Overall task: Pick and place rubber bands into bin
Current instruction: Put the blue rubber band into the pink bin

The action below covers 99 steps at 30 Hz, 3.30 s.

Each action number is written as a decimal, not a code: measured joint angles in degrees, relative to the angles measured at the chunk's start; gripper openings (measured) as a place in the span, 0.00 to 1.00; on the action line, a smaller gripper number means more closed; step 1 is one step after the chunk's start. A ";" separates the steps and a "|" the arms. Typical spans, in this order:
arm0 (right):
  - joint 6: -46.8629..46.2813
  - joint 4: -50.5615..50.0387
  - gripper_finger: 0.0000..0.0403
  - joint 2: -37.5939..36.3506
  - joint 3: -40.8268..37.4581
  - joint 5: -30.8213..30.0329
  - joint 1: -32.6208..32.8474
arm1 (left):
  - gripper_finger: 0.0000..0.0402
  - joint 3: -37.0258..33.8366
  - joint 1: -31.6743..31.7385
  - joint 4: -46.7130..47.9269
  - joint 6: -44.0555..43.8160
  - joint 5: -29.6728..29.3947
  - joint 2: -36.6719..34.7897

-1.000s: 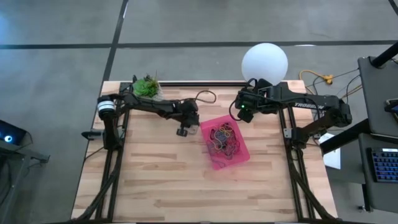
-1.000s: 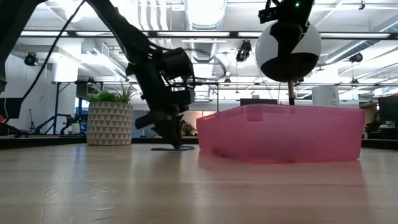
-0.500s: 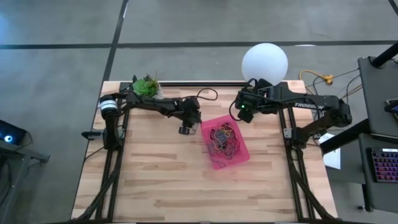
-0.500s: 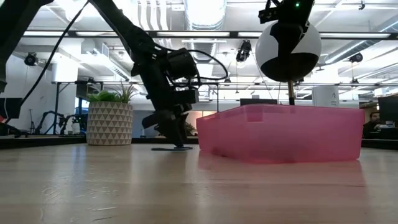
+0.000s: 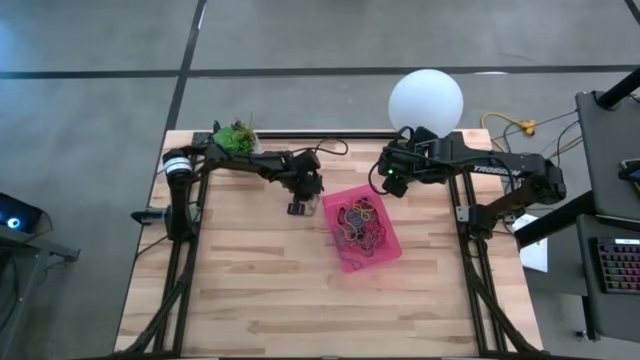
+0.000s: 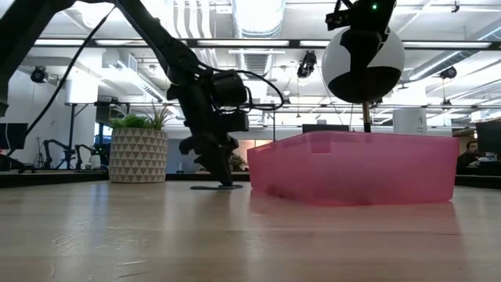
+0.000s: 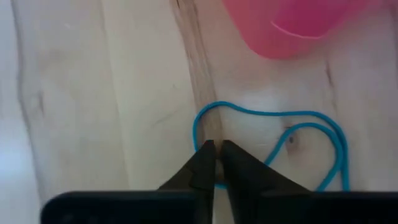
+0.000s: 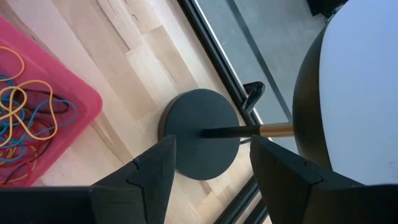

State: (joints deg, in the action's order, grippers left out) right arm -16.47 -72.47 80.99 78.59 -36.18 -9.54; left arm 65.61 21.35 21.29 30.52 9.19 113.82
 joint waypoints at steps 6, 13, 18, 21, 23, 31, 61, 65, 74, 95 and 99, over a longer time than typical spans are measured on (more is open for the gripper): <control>-0.01 0.23 0.48 0.00 -0.02 0.01 -0.02 | 0.00 0.92 1.21 0.74 -0.13 1.43 0.02; -0.02 0.35 0.48 0.00 -0.02 0.02 -0.02 | 0.00 4.21 1.13 4.24 -0.15 3.71 -1.95; -0.02 0.42 0.48 0.00 -0.02 0.04 -0.02 | 0.00 6.03 0.89 4.11 -0.12 -1.84 -3.42; 0.07 0.42 0.48 0.00 -0.02 0.04 -0.02 | 0.01 7.45 0.82 3.75 -0.13 -4.87 -3.96; 0.16 0.43 0.48 -0.01 -0.02 0.07 -0.02 | 0.04 7.67 0.88 3.62 -0.13 -5.11 -4.00; 0.36 0.51 0.48 -0.01 -0.23 0.04 -0.02 | 0.20 6.60 0.73 4.79 -0.12 -4.26 -2.47; 0.97 0.81 0.48 -0.02 -1.05 0.02 -0.28 | 0.00 6.96 1.13 9.27 -0.26 5.65 4.05; 1.51 0.80 0.48 -0.02 -1.05 0.04 -0.28 | 0.00 7.73 0.93 10.83 -0.22 7.39 2.49; 2.35 0.81 0.48 -0.02 -1.07 0.16 -0.28 | 0.00 7.68 0.26 14.97 -2.19 16.36 -2.91; 3.26 0.87 0.48 -0.02 -2.58 -0.21 -0.22 | 0.00 7.01 -5.44 15.38 -3.15 1.33 -4.25; 3.24 0.83 0.48 -0.02 -3.22 -0.16 -0.22 | 0.00 7.03 -6.79 15.82 -3.75 1.38 -4.89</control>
State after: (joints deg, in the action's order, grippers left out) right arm -13.23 -71.64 80.97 75.36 -36.35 -9.76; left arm 72.64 14.56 37.10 26.78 10.57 108.93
